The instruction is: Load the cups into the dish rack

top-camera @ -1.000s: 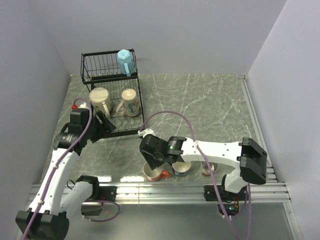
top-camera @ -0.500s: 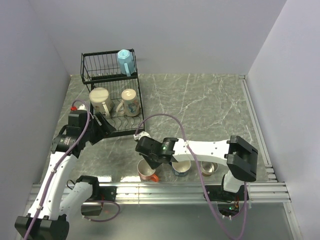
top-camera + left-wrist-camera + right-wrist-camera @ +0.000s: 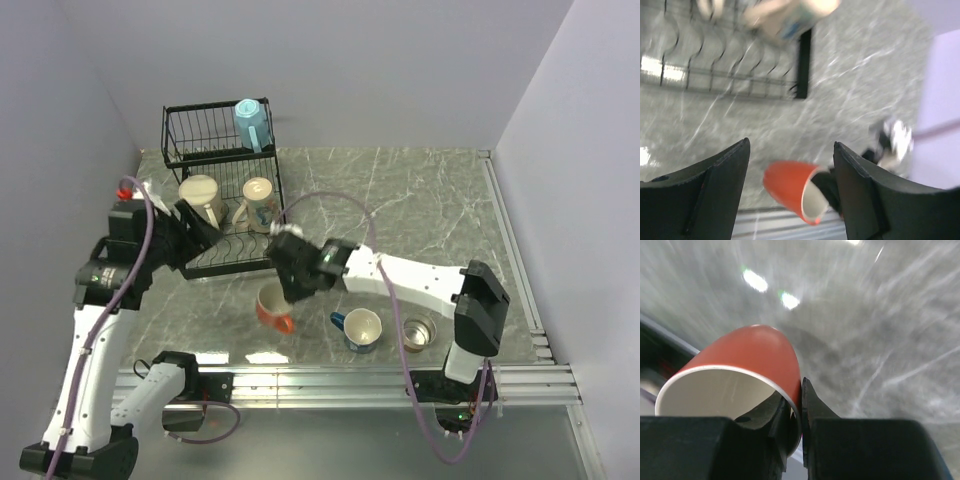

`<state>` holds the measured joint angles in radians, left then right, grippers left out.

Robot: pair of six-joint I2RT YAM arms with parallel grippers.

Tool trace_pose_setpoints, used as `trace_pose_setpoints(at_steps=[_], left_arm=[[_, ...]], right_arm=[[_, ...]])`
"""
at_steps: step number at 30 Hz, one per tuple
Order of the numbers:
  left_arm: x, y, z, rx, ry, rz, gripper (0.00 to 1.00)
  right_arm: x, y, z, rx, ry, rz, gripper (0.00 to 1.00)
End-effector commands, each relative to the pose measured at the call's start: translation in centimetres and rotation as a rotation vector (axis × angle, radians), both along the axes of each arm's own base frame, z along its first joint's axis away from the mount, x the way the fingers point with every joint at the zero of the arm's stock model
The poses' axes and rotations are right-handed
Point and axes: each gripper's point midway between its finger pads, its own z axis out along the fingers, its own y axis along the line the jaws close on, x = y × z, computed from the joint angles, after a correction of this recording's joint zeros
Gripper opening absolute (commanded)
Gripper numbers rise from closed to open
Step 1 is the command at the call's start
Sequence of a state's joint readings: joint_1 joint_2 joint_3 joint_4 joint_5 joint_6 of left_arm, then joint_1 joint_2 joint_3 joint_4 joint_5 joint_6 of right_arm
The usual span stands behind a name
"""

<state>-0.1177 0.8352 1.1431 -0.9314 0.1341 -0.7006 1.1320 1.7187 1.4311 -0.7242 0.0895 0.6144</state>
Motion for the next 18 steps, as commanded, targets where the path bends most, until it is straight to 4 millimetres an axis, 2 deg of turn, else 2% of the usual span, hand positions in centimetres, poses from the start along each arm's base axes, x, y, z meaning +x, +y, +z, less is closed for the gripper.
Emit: trace_pose_setpoints(at_steps=[1, 2, 3, 4, 5, 6, 7, 8, 9, 10, 11, 12, 13, 14, 15, 16, 17, 18], left_arm=[[0.0, 0.0, 4.5, -0.016, -0.073, 0.009, 0.73], [-0.1, -0.2, 6.1, -0.031, -0.102, 0.006, 0.73], [-0.2, -0.6, 6.9, -0.054, -0.115, -0.010, 0.73], [-0.2, -0.9, 7.7, -0.073, -0.129, -0.018, 0.73], [-0.4, -1.3, 8.8, -0.107, -0.151, -0.023, 0.73], [-0.6, -2.4, 10.0, -0.154, -0.184, -0.078, 0.73], [-0.9, -3.0, 10.7, -0.194, -0.201, -0.100, 0.73], [-1.2, -3.8, 11.0, -0.227, -0.209, -0.137, 0.72], [-0.9, -4.6, 12.3, -0.263, -0.272, -0.181, 0.72], [-2.3, -6.0, 13.1, -0.325, -0.297, -0.278, 0.72], [-2.2, -6.8, 12.1, -0.389, -0.270, -0.296, 0.71], [-2.9, -7.3, 12.5, -0.436, -0.290, -0.324, 0.69], [-3.3, -8.3, 13.9, -0.524, -0.330, -0.378, 0.68], [-2.8, -8.6, 11.8, -0.566, -0.286, -0.377, 0.67], [-3.2, -8.9, 11.7, -0.601, -0.295, -0.390, 0.66], [-3.1, -9.1, 12.5, -0.644, -0.342, -0.412, 0.66], [-3.1, -9.6, 10.4, -0.664, -0.295, -0.433, 0.66], [-2.9, -9.6, 9.7, -0.670, -0.284, -0.434, 0.66]], right_arm=[[6.1, 0.5, 8.9, 0.293, -0.019, -0.237, 0.00], [6.9, 0.1, 10.2, 0.342, -0.011, -0.268, 0.00], [8.1, -0.2, 11.1, 0.398, 0.013, -0.339, 0.00], [10.0, -1.0, 12.0, 0.459, 0.021, -0.399, 0.00], [10.5, -1.0, 12.7, 0.515, 0.062, -0.417, 0.00], [11.4, -0.8, 14.8, 0.629, 0.083, -0.469, 0.00], [11.8, -1.1, 14.5, 0.673, 0.118, -0.501, 0.00], [12.2, -1.5, 16.3, 0.790, 0.190, -0.558, 0.00], [13.0, -0.8, 18.9, 0.938, 0.183, -0.538, 0.00], [13.0, -1.1, 17.6, 0.981, 0.232, -0.570, 0.00], [13.2, -1.3, 18.7, 1.062, 0.254, -0.581, 0.00], [13.1, -0.9, 20.1, 1.169, 0.311, -0.580, 0.00], [13.0, -0.7, 20.7, 1.202, 0.333, -0.580, 0.00], [13.0, -0.5, 21.1, 1.225, 0.353, -0.576, 0.00], [12.8, -0.3, 22.2, 1.275, 0.372, -0.556, 0.00], [12.6, -0.3, 22.7, 1.302, 0.379, -0.548, 0.00], [12.2, -0.7, 23.7, 1.340, 0.378, -0.540, 0.00], [12.1, -1.0, 24.3, 1.407, 0.399, -0.545, 0.00]])
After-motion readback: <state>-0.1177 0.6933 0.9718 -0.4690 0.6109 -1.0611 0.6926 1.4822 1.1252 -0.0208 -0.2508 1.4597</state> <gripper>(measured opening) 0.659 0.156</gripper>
